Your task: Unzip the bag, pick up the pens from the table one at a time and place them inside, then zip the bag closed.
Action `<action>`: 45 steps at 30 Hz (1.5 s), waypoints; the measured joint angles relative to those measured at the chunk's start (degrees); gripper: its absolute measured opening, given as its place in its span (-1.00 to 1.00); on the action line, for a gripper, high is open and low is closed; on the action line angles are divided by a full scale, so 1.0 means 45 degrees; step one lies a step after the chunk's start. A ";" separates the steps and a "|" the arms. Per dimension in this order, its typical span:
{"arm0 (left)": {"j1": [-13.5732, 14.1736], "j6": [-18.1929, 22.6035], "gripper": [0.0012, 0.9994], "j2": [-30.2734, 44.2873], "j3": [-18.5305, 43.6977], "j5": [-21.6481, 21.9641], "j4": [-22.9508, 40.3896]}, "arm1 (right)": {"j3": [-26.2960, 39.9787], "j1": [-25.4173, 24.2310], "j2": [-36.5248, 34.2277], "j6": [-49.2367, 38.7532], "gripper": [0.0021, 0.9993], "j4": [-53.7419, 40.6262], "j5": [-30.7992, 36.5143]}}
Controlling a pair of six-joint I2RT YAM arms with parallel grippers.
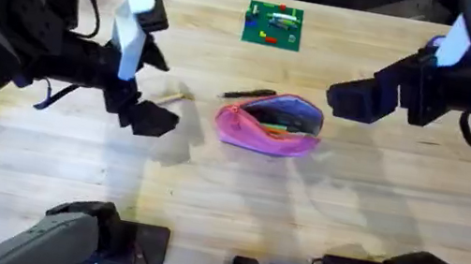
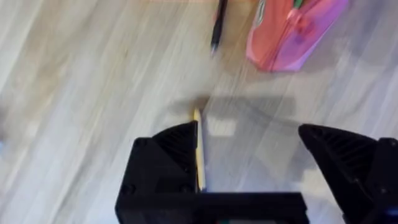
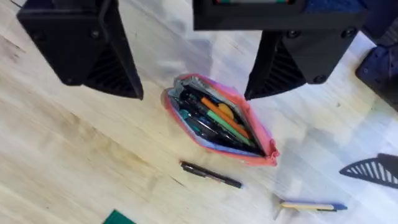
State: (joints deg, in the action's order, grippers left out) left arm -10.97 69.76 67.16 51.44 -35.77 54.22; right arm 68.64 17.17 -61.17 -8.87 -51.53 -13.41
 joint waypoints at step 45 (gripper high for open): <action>0.0593 -0.0316 0.99 0.3273 0.0131 0.5355 -0.1617 | -0.0004 0.0000 0.0000 0.0260 1.00 -0.0081 -0.0005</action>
State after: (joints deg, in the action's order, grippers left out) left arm -8.30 68.34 81.89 52.03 -11.68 46.95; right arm 68.62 17.17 -61.17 -7.70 -51.89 -13.43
